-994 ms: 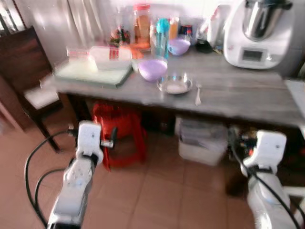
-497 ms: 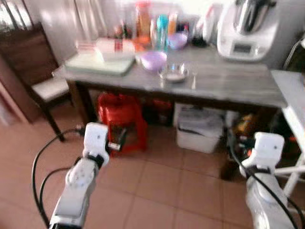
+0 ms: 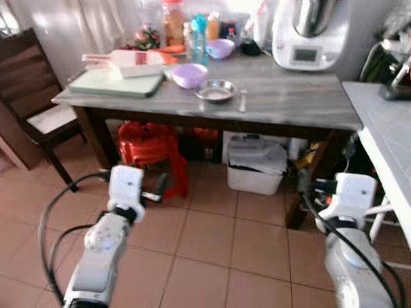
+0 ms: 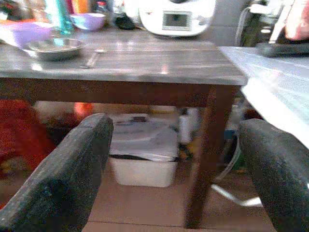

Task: Setting the table

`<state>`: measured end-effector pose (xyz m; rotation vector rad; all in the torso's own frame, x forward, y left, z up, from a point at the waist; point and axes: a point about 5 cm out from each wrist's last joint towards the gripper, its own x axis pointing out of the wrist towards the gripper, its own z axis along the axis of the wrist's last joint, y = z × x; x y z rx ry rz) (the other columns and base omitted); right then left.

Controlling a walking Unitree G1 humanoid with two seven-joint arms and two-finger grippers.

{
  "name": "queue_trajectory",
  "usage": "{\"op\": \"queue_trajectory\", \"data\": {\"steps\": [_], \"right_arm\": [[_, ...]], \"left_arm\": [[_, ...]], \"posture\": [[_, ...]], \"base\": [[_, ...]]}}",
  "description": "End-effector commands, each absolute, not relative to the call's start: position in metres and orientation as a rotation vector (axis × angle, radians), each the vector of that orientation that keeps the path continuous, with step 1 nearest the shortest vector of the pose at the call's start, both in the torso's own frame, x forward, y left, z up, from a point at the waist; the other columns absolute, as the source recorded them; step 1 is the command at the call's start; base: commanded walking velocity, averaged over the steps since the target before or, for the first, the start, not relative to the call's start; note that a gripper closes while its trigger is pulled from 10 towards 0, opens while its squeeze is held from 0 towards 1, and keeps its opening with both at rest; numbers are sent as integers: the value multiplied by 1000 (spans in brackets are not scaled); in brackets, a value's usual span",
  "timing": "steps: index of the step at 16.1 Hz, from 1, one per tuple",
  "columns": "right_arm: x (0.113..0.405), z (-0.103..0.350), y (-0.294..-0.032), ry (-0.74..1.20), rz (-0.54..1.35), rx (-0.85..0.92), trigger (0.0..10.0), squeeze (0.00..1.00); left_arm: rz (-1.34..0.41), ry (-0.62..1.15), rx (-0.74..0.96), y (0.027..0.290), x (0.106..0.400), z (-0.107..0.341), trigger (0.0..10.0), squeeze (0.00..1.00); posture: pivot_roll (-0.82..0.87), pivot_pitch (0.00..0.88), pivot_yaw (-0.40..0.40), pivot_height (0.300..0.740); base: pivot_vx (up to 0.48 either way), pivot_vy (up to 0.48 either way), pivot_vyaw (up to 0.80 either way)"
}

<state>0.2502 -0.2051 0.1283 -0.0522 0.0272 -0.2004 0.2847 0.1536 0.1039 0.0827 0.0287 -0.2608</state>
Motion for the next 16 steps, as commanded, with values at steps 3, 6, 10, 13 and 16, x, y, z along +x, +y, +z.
{"op": "queue_trajectory", "data": {"steps": [3,6,10,13,16], "right_arm": [[252,130,-201,14,-194,-47,10000,0],[252,131,-201,10,-192,-51,10000,0],[253,130,-200,15,-191,-53,10000,0],[254,130,-201,15,-194,-49,10000,0],[253,129,-199,17,-190,-50,10000,0]], "left_arm": [[-256,19,89,157,287,108,10000,0],[-258,18,89,157,287,108,10000,0],[-256,18,89,156,288,108,10000,0],[-260,15,86,154,289,109,10000,0],[-267,20,81,153,288,108,10000,0]], "posture": [[-45,0,32,740],[-45,0,32,740],[-43,0,31,740],[-44,0,32,740],[-44,0,32,740]], "base": [[0,-310,0],[0,-310,0],[0,-313,-116],[0,-312,0],[0,-315,-333]]}}
